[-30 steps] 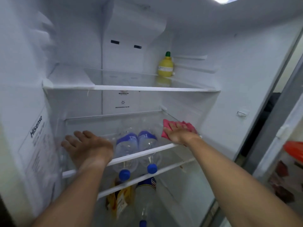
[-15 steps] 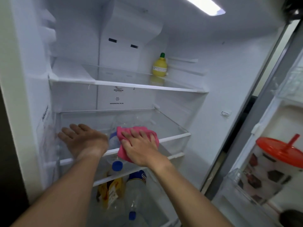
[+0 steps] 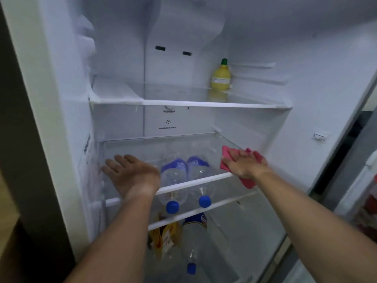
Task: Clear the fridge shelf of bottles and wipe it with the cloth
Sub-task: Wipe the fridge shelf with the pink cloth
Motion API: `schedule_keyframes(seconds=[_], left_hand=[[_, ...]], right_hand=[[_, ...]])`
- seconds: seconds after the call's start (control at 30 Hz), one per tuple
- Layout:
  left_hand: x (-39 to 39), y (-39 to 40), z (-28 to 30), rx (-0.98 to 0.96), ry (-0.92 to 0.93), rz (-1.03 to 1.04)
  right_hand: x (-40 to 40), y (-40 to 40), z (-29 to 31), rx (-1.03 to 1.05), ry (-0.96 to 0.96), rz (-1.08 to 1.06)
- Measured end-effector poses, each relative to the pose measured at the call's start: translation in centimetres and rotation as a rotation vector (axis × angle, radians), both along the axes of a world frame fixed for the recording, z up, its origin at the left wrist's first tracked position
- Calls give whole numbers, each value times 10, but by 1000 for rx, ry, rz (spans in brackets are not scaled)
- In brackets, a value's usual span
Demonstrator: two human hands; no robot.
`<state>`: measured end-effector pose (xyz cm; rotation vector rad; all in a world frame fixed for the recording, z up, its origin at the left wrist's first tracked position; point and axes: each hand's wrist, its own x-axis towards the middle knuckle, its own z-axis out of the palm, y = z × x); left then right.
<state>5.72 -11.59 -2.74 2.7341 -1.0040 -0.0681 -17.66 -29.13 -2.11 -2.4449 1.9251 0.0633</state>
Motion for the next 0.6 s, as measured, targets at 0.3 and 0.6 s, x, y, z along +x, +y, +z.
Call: schedule_keyframes(seconds=[0.3,0.6], left_hand=[[1,4,-2,-51,15,8],[0,5,-5,-23,-53,51]], right_hand=[[90,84,-2,95,-78,444],[190,50,-1,85,-84,679]])
